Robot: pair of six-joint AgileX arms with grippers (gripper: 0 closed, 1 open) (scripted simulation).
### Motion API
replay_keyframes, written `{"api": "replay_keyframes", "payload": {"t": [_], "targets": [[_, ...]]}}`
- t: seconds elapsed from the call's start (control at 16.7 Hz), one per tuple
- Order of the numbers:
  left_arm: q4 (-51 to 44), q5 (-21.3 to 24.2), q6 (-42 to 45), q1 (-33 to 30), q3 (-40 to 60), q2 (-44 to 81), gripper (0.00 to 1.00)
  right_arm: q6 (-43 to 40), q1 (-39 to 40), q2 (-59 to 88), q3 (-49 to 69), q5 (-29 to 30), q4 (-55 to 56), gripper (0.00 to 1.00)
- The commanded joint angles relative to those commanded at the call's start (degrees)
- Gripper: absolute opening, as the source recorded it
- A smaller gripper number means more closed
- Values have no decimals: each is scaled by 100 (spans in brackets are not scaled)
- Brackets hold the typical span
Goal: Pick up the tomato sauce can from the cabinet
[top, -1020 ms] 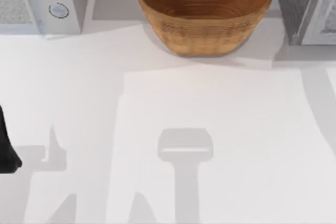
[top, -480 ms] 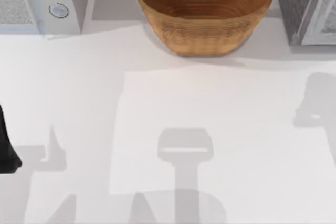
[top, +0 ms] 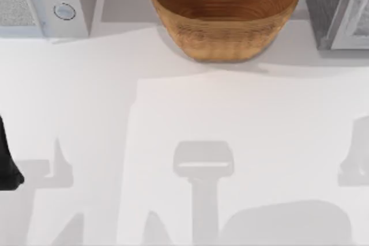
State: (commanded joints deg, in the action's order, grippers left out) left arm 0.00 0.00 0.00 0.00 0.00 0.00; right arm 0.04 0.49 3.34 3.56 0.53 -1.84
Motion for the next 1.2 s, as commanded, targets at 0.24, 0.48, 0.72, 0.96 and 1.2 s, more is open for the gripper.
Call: {"api": "replay_keyframes", "payload": {"t": [0.24,0.48,0.72,0.96,1.2], "targets": [[0,0,0,0,0,0,100,-3,-49,-334,-356,-52,184,0],[0,0,0,0,0,0,100,7,-31,-305,-357,-50,171,0],[0,0,0,0,0,0,100,-5,197,214,-186,-83,704,0],[0,0,0,0,0,0,100,-17,620,1558,49,-136,1813,0],[0,0,0,0,0,0,100,-7,1051,2885,276,-187,2870,0]]}}
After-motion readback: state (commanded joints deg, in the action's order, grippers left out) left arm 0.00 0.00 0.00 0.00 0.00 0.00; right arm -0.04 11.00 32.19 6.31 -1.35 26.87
